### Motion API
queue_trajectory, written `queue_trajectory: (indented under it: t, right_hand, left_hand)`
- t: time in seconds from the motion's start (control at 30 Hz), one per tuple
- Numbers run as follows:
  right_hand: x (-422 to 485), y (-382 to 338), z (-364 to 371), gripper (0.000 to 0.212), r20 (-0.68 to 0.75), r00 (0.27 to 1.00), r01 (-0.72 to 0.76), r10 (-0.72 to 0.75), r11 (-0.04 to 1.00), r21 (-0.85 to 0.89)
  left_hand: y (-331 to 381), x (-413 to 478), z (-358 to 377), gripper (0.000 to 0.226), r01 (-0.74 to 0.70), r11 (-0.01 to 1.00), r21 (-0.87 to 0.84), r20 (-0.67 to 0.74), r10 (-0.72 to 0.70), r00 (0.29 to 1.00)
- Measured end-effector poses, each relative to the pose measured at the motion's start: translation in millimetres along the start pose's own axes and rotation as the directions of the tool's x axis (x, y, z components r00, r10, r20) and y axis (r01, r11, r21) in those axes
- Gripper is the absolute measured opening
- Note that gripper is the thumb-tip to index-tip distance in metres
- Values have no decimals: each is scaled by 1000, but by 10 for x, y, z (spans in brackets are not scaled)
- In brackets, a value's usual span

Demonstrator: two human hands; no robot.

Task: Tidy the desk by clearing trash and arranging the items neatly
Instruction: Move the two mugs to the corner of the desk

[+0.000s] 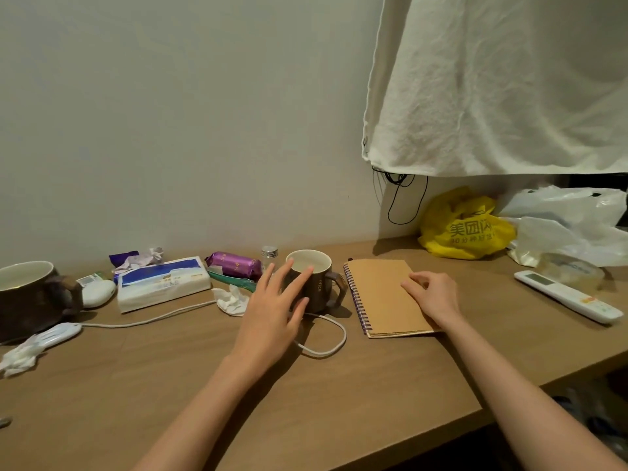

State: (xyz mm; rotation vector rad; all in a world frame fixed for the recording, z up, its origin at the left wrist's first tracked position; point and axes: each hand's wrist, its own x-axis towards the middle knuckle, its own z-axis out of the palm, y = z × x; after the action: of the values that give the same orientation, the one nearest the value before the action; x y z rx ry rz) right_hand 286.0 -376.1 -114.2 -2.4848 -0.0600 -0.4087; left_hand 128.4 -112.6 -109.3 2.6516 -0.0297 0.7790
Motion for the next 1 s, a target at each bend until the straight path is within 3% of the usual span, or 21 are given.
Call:
queue_trajectory:
  t: [0.13, 0.2, 0.33, 0.43, 0.5, 1.0]
  right_hand:
    - [24, -56, 88, 30, -32, 998, 35, -48, 946, -323]
    - [11, -126, 99, 30, -12, 991, 115, -131, 912, -394]
    - [-261, -340, 90, 35, 140, 957, 287, -254, 905, -314]
    - [-544, -399, 87, 52, 343, 917, 320, -203, 889, -328]
    - [-624, -357, 111, 56, 394, 906, 301, -153, 888, -347]
    - [252, -364, 588, 51, 253, 956, 217, -149, 940, -264]
  left_hand:
    - [-21, -15, 26, 56, -5, 1000, 6, 17, 5, 1000]
    - [-31, -14, 23, 57, -10, 1000, 25, 25, 10, 1000]
    - [-26, -28, 16, 58, -14, 999, 40, 38, 13, 999]
    - [-20, -36, 19, 60, -24, 998, 50, 36, 23, 999]
    - [-25, -37, 23, 61, -26, 998, 58, 36, 24, 999]
    - [-102, -12, 63, 63, -47, 998, 39, 30, 46, 999]
